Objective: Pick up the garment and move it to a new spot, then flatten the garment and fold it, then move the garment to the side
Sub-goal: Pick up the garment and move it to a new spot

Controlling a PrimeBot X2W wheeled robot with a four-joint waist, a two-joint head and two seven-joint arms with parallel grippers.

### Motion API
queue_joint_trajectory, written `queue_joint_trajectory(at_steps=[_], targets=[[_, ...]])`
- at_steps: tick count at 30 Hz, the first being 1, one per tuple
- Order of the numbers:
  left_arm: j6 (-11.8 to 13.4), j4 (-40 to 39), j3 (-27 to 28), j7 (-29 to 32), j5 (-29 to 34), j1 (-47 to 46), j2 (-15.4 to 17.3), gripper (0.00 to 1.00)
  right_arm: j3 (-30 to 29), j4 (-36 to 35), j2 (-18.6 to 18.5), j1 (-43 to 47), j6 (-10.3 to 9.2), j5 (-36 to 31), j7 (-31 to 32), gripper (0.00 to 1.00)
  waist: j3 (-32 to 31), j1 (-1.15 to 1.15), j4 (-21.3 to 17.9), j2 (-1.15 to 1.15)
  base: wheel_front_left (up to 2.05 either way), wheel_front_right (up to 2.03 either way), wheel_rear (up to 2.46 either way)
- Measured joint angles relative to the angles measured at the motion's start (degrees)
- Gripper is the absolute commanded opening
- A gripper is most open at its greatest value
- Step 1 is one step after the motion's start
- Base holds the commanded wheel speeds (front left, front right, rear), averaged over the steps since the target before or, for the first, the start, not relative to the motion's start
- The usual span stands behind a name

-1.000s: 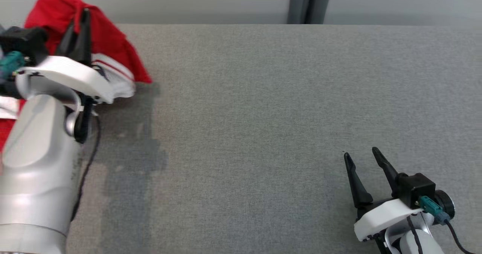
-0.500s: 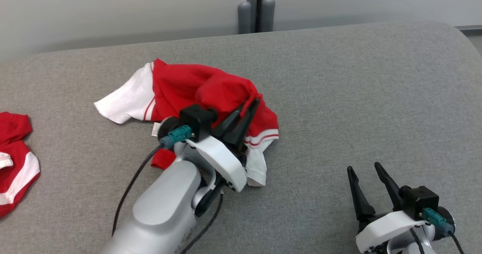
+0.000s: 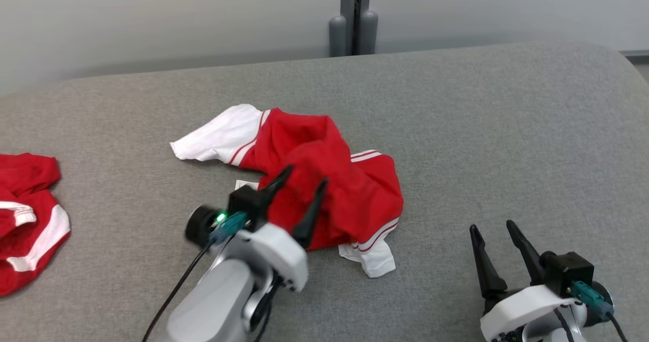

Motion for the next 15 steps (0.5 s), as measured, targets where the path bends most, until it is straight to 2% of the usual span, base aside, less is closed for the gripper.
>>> queue_joint_trajectory(at_steps=[7,10,15], targets=[[3.44,-0.85,10.56,0.01,5.80,9.26,3.43,1.00,0.24,0.33,0.03,1.00,0.01,-0.16,0.00,1.00,-2.78,0.00,2.08,0.00,0.00,0.00,0.00],[4.80,-3.93,15.83,0.01,7.91,14.52,3.98,1.00,0.15,0.19,0.01,1.94,0.01,-0.64,0.00,1.00,-3.98,0.00,3.12,0.00,0.00,0.00,0.00],[5.33,-8.90,24.79,0.00,10.85,23.71,3.80,1.00,0.60,0.55,0.04,3.19,0.01,-1.42,0.00,1.00,-6.14,0.00,4.66,0.00,0.00,0.00,0.00]])
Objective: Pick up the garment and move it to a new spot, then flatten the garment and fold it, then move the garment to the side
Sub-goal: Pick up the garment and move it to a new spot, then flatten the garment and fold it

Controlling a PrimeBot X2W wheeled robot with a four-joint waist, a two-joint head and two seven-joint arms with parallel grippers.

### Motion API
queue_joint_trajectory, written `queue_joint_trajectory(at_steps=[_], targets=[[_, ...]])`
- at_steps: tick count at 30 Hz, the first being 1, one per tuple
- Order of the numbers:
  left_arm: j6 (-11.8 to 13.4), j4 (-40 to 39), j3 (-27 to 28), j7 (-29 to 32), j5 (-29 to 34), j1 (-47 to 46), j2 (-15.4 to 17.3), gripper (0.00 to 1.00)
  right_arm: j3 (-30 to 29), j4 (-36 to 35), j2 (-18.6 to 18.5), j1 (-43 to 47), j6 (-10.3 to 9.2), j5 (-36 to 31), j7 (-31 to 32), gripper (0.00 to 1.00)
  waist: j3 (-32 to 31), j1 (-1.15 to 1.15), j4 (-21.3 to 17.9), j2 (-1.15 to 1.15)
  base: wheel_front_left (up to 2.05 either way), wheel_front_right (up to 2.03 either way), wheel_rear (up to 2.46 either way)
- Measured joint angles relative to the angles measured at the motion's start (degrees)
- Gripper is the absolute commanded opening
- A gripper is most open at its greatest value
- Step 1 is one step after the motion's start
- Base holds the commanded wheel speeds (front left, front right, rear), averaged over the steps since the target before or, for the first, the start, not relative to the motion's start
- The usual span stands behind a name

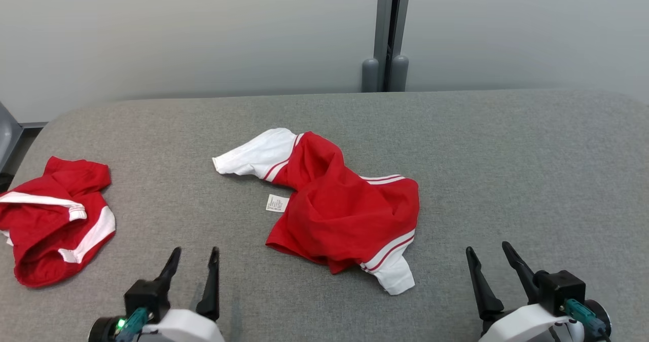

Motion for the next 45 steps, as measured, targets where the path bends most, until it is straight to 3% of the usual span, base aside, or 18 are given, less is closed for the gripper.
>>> queue_joint_trajectory(at_steps=[7,13,19,26,40,41,42,43,45], targets=[[-0.19,-6.24,10.51,0.00,5.02,9.86,-1.74,1.00,0.43,0.16,0.00,1.01,0.00,-0.04,0.00,1.00,-1.88,0.00,1.53,0.00,0.00,0.00,0.00],[-2.63,-6.41,14.96,0.00,7.35,13.73,-3.31,1.00,1.71,0.64,0.00,2.17,-0.01,-0.13,0.00,1.00,-2.74,0.00,2.08,0.00,0.00,0.00,0.00],[-4.57,-5.84,15.63,0.00,8.90,13.50,-4.14,1.00,4.17,1.59,-0.08,2.25,-0.01,-0.19,0.00,1.00,-2.16,0.00,2.49,0.00,0.00,0.00,0.00],[-5.89,-4.45,12.55,0.00,8.83,11.61,-4.37,1.00,12.82,7.56,0.05,-0.51,0.00,-0.71,0.00,1.00,0.07,0.00,5.38,0.00,0.00,0.00,0.00],[-6.93,-4.83,12.78,0.00,8.80,10.99,-4.36,1.00,12.00,14.08,0.00,-5.17,0.00,-3.89,0.00,1.00,2.34,0.00,11.88,0.00,0.00,0.00,0.00],[-6.99,-5.10,12.73,0.00,8.78,10.95,-4.38,1.00,11.62,14.27,0.05,-5.45,0.00,-4.11,0.00,0.60,2.49,0.00,12.03,0.00,0.00,0.00,0.00],[-7.00,-5.24,12.74,0.00,8.71,10.95,-4.35,1.00,11.13,14.27,0.04,-5.58,0.00,-4.14,0.00,0.60,2.61,0.00,12.14,0.00,0.00,0.00,0.00],[-7.04,-5.32,12.72,0.00,8.71,10.95,-4.33,1.00,10.59,14.07,0.05,-5.82,0.00,-4.28,0.00,0.00,2.70,0.00,12.20,0.00,0.00,0.00,0.00],[-7.14,-5.45,12.57,0.00,8.69,10.89,-4.36,1.00,9.73,12.91,-0.02,-6.04,0.00,-4.24,0.00,0.00,2.63,0.00,12.15,0.00,0.00,0.00,0.00]])
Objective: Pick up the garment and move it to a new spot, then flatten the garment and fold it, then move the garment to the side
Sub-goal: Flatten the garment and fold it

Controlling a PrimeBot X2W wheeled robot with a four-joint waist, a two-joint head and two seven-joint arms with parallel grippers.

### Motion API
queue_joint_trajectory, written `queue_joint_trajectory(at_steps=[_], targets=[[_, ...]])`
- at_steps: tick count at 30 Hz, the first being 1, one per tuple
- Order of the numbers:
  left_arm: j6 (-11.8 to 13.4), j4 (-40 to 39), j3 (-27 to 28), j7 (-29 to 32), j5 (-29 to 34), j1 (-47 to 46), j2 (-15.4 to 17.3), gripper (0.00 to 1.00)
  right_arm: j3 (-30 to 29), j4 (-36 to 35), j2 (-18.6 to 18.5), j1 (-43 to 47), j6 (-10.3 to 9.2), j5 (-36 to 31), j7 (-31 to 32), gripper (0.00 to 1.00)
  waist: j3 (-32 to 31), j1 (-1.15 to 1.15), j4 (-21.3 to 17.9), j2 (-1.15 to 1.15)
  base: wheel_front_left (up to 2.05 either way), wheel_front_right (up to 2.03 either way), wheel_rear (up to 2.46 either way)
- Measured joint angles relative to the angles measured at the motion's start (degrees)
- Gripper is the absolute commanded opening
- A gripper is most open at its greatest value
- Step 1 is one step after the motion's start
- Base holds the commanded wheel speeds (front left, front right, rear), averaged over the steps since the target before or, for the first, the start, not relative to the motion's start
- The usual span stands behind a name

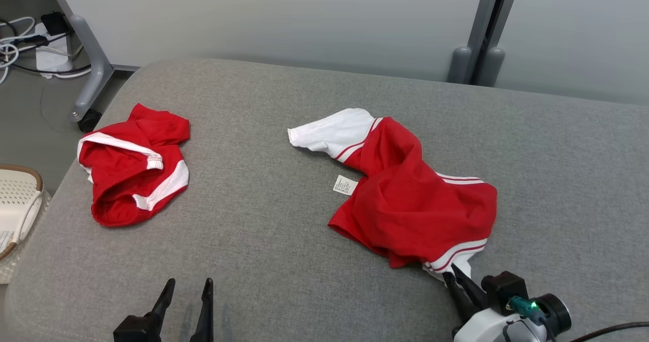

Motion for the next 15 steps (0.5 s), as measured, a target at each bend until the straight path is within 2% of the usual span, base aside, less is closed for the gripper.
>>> queue_joint_trajectory(at_steps=[6,10,15], targets=[[-0.41,-0.03,-0.35,0.00,-0.21,-0.02,0.01,1.00,-1.62,-5.89,0.03,0.62,0.00,0.94,0.00,0.00,-1.20,0.00,-0.67,0.00,0.00,0.00,0.00],[-0.41,-0.05,-0.97,0.01,-0.62,0.31,0.01,1.00,-3.02,-14.58,0.01,1.23,-0.01,4.75,0.00,0.00,-2.47,0.00,-1.77,0.00,0.00,0.00,0.00],[-0.43,-0.16,-2.13,0.00,-1.19,1.07,0.00,1.00,-3.69,-23.26,-0.01,-3.01,-0.01,5.57,-0.01,0.00,-3.82,0.00,-3.85,0.00,0.00,0.00,0.00]])
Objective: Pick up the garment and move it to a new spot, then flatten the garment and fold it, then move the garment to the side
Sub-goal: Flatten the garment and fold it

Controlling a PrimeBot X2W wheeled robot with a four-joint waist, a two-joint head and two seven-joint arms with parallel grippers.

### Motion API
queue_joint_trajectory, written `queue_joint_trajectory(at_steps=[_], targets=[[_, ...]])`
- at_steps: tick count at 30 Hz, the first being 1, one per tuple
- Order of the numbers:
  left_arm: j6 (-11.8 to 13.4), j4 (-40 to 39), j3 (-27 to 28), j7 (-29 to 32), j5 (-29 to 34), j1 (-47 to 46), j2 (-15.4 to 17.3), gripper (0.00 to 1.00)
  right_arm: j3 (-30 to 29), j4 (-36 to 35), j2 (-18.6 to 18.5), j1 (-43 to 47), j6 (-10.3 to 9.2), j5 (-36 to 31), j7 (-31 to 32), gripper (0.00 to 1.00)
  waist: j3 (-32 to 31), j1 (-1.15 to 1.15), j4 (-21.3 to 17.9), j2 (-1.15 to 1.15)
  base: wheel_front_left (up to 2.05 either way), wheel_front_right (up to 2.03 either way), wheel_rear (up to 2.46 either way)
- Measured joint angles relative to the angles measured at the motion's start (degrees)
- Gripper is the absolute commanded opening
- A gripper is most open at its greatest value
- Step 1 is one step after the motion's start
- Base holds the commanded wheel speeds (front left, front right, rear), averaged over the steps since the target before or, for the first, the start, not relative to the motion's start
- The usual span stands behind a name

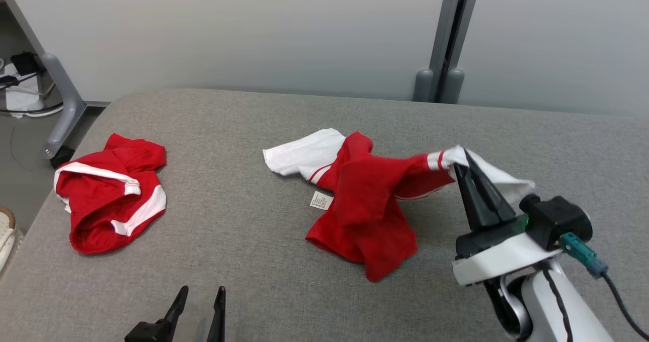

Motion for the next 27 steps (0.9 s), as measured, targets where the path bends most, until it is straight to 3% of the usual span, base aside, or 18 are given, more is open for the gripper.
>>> queue_joint_trajectory(at_steps=[5,11,23,27], targets=[[0.04,0.26,-1.42,0.00,-0.65,-0.04,-0.02,1.00,-0.32,-4.24,-1.05,-5.19,0.00,-0.55,0.01,0.00,-0.88,0.00,-1.04,0.00,0.00,0.00,0.00],[0.51,0.55,-1.93,0.00,-0.88,-0.09,-0.01,1.00,-2.68,-3.96,-2.96,-9.96,0.00,0.05,0.01,0.00,-1.21,0.00,-0.25,0.00,0.00,0.00,0.00],[0.51,1.27,-1.98,0.00,-1.38,0.15,0.00,1.00,-9.65,7.09,-4.58,-10.98,0.01,-2.75,0.01,0.00,1.51,0.00,1.76,0.00,0.00,0.00,0.00],[0.45,0.99,-2.46,0.00,-1.40,-1.16,-0.01,1.00,-13.69,10.91,-6.81,-12.99,0.01,-5.48,0.01,0.00,3.51,0.00,2.20,0.00,0.00,0.00,0.00]])
